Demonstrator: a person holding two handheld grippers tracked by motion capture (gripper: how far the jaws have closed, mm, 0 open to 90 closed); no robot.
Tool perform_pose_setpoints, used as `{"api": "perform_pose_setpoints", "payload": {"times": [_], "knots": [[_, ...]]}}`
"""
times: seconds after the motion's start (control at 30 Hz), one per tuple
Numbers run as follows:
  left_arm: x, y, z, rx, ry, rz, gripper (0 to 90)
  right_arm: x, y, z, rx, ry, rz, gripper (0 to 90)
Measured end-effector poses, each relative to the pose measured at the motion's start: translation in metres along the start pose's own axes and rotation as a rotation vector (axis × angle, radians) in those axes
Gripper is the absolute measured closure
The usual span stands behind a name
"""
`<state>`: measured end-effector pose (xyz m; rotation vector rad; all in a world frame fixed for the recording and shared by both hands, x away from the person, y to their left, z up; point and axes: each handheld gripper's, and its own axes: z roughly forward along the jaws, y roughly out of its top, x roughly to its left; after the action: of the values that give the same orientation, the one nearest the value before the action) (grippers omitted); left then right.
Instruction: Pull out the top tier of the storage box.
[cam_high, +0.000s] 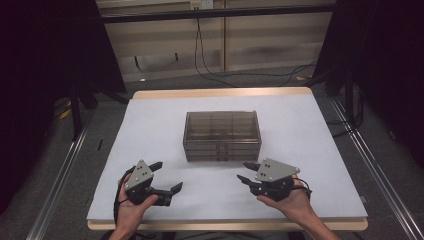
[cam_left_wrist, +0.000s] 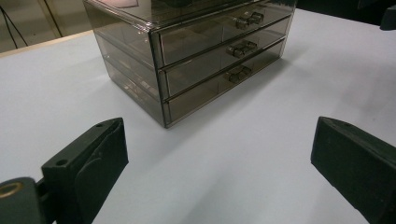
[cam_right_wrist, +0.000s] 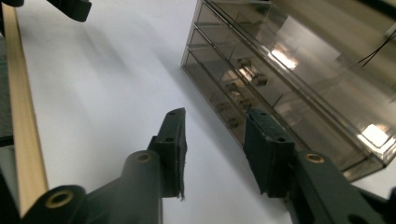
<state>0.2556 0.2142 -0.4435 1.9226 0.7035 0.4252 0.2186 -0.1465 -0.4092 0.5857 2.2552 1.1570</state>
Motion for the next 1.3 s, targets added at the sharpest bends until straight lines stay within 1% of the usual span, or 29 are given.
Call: {"api": "perform_pose_setpoints", "payload": {"times": [0.03, 0.07, 0.1, 0.17, 0.2, 0.23, 0.27, 0.3, 0.33, 0.37, 0.4, 0.47, 0.57, 0.6, 0.67, 0.7, 0.73, 0.77, 0.83, 0.9, 0.97, 1.03, 1.1, 1.13, 1.17, 1.2, 1.23, 1.27, 1.3], "knots": [[0.0, 0.0, 0.0, 0.0, 0.0, 0.0, 4.0, 0.0, 0.0, 0.0, 0.0, 0.0, 0.0, 60.2], [0.0, 0.0, 0.0, 0.0, 0.003, 0.001, 4.0, 0.002, 0.001, 0.001, 0.002, -0.007, -0.019, 60.8], [-0.002, 0.0, 0.0, -0.005, 0.011, -0.002, 4.3, 0.008, 0.003, 0.003, 0.007, -0.029, -0.061, 62.7], [-0.002, 0.0, 0.0, -0.003, 0.005, 0.005, 4.3, 0.013, 0.004, 0.007, 0.015, -0.056, -0.11, 63.4], [-0.002, 0.0, 0.0, -0.006, 0.005, 0.003, 4.3, 0.015, 0.005, 0.01, 0.02, -0.052, -0.124, 63.7], [-0.002, 0.0, 0.0, -0.006, 0.005, 0.003, 4.3, 0.015, 0.005, 0.01, 0.02, -0.052, -0.124, 63.7], [-0.002, 0.0, 0.0, -0.003, 0.014, 0.004, 4.3, 0.019, 0.006, 0.013, 0.037, -0.068, -0.173, 64.6], [-0.002, 0.0, 0.0, -0.003, 0.014, 0.004, 4.2, 0.019, 0.006, 0.013, 0.037, -0.068, -0.173, 64.6], [-0.002, 0.0, 0.0, -0.006, 0.009, 0.003, 4.2, 0.021, 0.006, 0.015, 0.041, -0.069, -0.185, 65.0], [-0.001, 0.0, 0.0, -0.005, 0.008, 0.004, 4.2, 0.022, 0.007, 0.017, 0.044, -0.07, -0.209, 65.1], [-0.001, 0.0, 0.0, -0.005, 0.008, 0.004, 4.1, 0.022, 0.007, 0.017, 0.044, -0.07, -0.209, 65.1], [-0.001, 0.0, 0.0, -0.003, 0.008, 0.005, 4.1, 0.023, 0.008, 0.02, 0.055, -0.097, -0.255, 65.1], [-0.001, 0.0, 0.0, -0.005, 0.009, 0.01, 4.0, 0.024, 0.007, 0.024, 0.068, -0.107, -0.295, 64.9], [-0.001, 0.0, 0.0, -0.008, 0.006, 0.002, 3.9, 0.024, 0.007, 0.026, 0.069, -0.106, -0.304, 64.9], [-0.001, 0.0, 0.0, -0.008, 0.009, 0.002, 3.9, 0.024, 0.008, 0.028, 0.073, -0.12, -0.334, 64.9], [-0.001, 0.0, 0.0, -0.004, 0.013, 0.004, 3.7, 0.025, 0.008, 0.029, 0.074, -0.125, -0.34, 65.1], [-0.001, 0.0, 0.0, -0.007, 0.011, -0.004, 3.6, 0.025, 0.009, 0.03, 0.077, -0.137, -0.359, 65.2], [0.0, 0.0, 0.0, -0.009, 0.011, -0.008, 3.4, 0.027, 0.009, 0.031, 0.088, -0.149, -0.39, 65.4], [0.001, 0.0, -0.001, -0.012, 0.012, -0.006, 2.9, 0.03, 0.009, 0.035, 0.098, -0.159, -0.417, 65.9], [0.001, 0.0, -0.001, -0.016, 0.013, -0.013, 2.7, 0.033, 0.009, 0.038, 0.117, -0.175, -0.445, 66.4], [0.002, 0.0, -0.001, -0.015, 0.018, -0.016, 2.0, 0.033, 0.009, 0.042, 0.12, -0.187, -0.471, 66.7], [0.002, 0.0, -0.001, -0.016, 0.021, -0.02, 2.0, 0.034, 0.008, 0.045, 0.119, -0.198, -0.48, 67.2], [0.002, 0.0, -0.001, -0.013, 0.018, -0.017, 2.0, 0.035, 0.008, 0.047, 0.13, -0.219, -0.527, 67.7], [0.002, 0.0, -0.001, -0.013, 0.018, -0.017, 2.1, 0.035, 0.008, 0.047, 0.13, -0.219, -0.527, 67.7], [0.002, 0.0, -0.001, -0.009, 0.024, -0.015, 2.1, 0.037, 0.008, 0.048, 0.138, -0.228, -0.54, 68.2], [0.002, 0.0, -0.001, -0.004, 0.029, -0.013, 2.1, 0.038, 0.007, 0.05, 0.145, -0.242, -0.557, 69.0], [0.002, 0.0, -0.001, -0.001, 0.028, -0.012, 2.1, 0.038, 0.007, 0.051, 0.148, -0.245, -0.575, 69.1], [0.002, 0.0, -0.001, -0.006, 0.03, -0.021, 2.1, 0.039, 0.007, 0.052, 0.153, -0.263, -0.589, 69.2], [0.002, 0.0, -0.001, -0.005, 0.034, -0.021, 2.1, 0.039, 0.006, 0.054, 0.161, -0.27, -0.614, 69.4]]}}
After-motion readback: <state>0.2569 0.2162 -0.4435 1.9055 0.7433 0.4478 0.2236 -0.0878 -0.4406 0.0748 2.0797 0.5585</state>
